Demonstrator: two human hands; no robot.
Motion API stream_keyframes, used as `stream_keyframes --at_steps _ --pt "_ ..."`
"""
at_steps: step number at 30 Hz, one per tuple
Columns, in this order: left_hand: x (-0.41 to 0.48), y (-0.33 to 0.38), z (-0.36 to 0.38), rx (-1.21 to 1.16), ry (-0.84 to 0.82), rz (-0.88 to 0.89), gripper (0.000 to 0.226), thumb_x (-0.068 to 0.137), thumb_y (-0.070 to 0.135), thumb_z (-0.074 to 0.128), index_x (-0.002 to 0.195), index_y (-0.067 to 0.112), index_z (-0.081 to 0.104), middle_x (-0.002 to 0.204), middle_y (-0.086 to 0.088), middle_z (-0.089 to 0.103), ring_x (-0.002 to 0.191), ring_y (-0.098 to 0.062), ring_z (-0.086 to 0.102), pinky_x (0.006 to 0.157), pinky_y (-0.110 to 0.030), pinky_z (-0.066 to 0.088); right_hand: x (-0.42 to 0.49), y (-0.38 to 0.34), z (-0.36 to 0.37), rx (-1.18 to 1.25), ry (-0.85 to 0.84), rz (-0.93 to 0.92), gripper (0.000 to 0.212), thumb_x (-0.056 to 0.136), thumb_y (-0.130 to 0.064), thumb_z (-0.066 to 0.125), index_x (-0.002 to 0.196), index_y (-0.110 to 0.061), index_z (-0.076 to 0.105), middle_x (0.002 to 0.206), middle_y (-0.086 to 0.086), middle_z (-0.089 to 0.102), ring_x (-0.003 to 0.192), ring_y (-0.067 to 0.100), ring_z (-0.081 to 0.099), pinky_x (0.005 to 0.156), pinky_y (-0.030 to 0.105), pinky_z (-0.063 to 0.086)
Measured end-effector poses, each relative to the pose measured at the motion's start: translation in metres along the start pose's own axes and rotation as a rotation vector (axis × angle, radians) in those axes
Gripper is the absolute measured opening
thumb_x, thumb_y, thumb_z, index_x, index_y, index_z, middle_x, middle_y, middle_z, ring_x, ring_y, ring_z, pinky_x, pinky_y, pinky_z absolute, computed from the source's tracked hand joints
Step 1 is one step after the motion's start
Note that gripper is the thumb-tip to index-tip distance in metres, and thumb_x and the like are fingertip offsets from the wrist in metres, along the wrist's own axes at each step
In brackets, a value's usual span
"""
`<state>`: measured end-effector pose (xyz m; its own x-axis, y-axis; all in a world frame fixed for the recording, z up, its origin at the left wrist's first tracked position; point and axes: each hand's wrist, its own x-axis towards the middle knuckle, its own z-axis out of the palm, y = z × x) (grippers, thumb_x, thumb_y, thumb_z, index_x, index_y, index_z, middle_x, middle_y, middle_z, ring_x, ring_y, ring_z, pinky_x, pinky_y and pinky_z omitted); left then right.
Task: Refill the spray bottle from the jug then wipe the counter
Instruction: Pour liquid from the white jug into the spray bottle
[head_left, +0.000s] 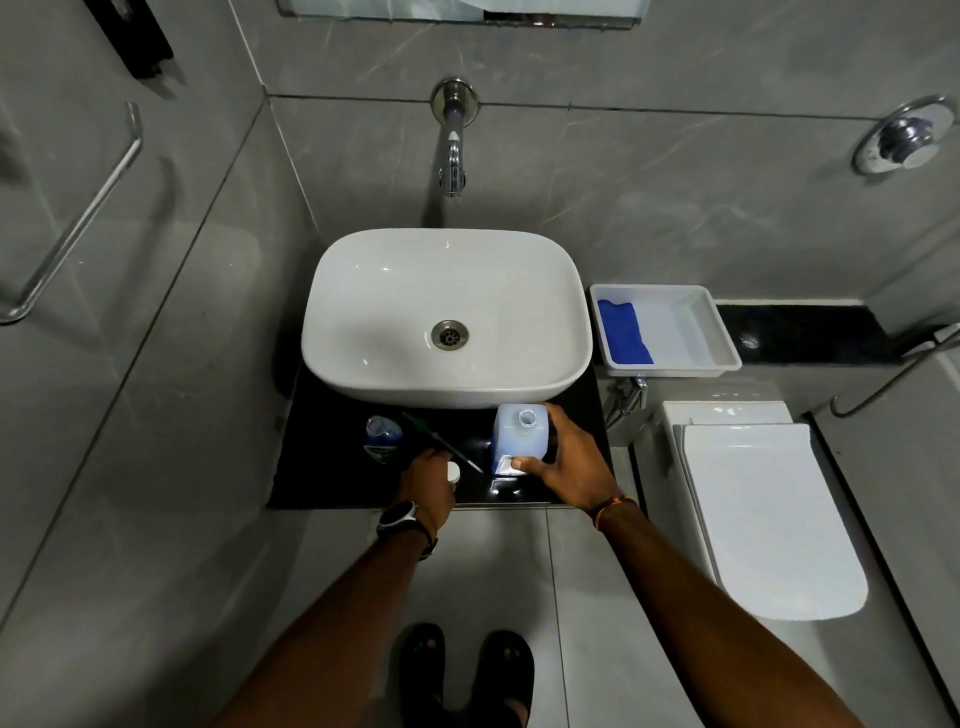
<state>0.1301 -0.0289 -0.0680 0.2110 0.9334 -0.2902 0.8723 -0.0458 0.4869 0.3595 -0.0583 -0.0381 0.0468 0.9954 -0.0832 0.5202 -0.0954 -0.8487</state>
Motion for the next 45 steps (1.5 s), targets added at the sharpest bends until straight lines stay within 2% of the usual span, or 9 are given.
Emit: stream_keyframes --at_steps 5,11,16,21,24,30,38,40,45 --pt "-0.014 -0.009 -0.001 -0.098 0.048 0.006 0.045 0.083 0.019 0.075 0.126 0.015 0.062 0.131 -0.007 0.059 0.119 -0.028 0.060 0.103 -0.037 0.050 -0.001 0.000 0.001 -0.007 0.012 -0.016 0.074 0.072 -0.046 0.089 0.134 -0.036 0.051 0.125 -0.018 0.066 0.113 -0.004 0.062 0.089 0.009 0.050" --pt "-0.050 -0.050 -0.009 -0.333 0.318 -0.113 0.020 0.081 0.031 0.079 0.092 0.017 0.071 0.091 -0.003 0.070 0.080 -0.021 0.069 0.072 -0.032 0.058 -0.001 0.000 0.002 -0.030 0.017 -0.021 0.075 0.073 -0.043 0.090 0.136 -0.032 0.051 0.126 -0.014 0.065 0.114 -0.002 0.062 0.089 0.006 0.048" --pt "-0.049 -0.094 -0.042 -0.426 0.479 -0.232 0.032 0.072 0.025 0.088 0.093 0.012 0.068 0.090 -0.004 0.067 0.082 -0.026 0.068 0.066 -0.030 0.051 -0.002 0.001 0.003 -0.041 0.026 -0.009 0.073 0.072 -0.040 0.091 0.134 -0.033 0.052 0.124 -0.016 0.066 0.112 -0.003 0.062 0.087 0.005 0.047" --pt "-0.031 -0.098 -0.064 -0.610 0.300 -0.098 0.073 0.069 0.000 0.087 0.134 0.006 0.054 0.136 -0.013 0.056 0.123 -0.024 0.055 0.101 -0.041 0.051 0.000 -0.001 0.005 -0.048 0.029 -0.006 0.074 0.070 -0.041 0.092 0.132 -0.031 0.053 0.123 -0.017 0.066 0.112 -0.010 0.059 0.086 0.002 0.046" --pt "-0.020 -0.090 -0.071 -0.667 0.240 -0.041 0.080 0.071 -0.011 0.081 0.142 0.005 0.048 0.144 -0.017 0.052 0.131 -0.028 0.051 0.108 -0.044 0.047 0.002 -0.002 0.005 -0.057 0.021 0.001 0.073 0.070 -0.039 0.092 0.131 -0.030 0.054 0.122 -0.016 0.066 0.111 -0.013 0.058 0.084 0.001 0.044" --pt "-0.014 -0.084 -0.072 -0.716 0.193 -0.004 0.074 0.076 -0.015 0.074 0.142 0.005 0.047 0.137 -0.017 0.059 0.126 -0.029 0.058 0.102 -0.035 0.050 0.001 -0.003 0.006 -0.072 0.014 0.004 0.072 0.071 -0.038 0.091 0.132 -0.031 0.054 0.124 -0.014 0.066 0.111 -0.011 0.060 0.087 0.002 0.045" --pt "-0.001 -0.082 -0.076 -0.585 0.201 0.026 0.057 0.075 -0.003 0.082 0.127 -0.003 0.058 0.126 -0.023 0.061 0.114 -0.036 0.063 0.101 -0.047 0.053 0.000 -0.005 0.009 -0.065 0.054 0.032 0.073 0.069 -0.043 0.092 0.129 -0.031 0.052 0.122 -0.012 0.065 0.110 -0.016 0.056 0.083 -0.001 0.044" --pt "-0.002 -0.082 -0.075 -0.593 0.167 0.016 0.054 0.078 -0.002 0.079 0.126 -0.001 0.056 0.124 -0.022 0.065 0.114 -0.035 0.063 0.099 -0.042 0.053 -0.002 -0.007 0.011 -0.065 0.085 0.041 0.074 0.068 -0.045 0.092 0.128 -0.033 0.051 0.120 -0.012 0.065 0.107 -0.017 0.056 0.081 -0.002 0.044" --pt "-0.007 -0.071 -0.081 -0.595 0.181 0.047 0.051 0.081 0.002 0.077 0.127 0.003 0.057 0.121 -0.018 0.067 0.108 -0.028 0.065 0.094 -0.033 0.052 -0.010 -0.018 0.007 -0.052 0.161 -0.015 0.072 0.067 -0.055 0.091 0.127 -0.036 0.054 0.120 -0.015 0.064 0.109 0.002 0.062 0.082 0.011 0.054"
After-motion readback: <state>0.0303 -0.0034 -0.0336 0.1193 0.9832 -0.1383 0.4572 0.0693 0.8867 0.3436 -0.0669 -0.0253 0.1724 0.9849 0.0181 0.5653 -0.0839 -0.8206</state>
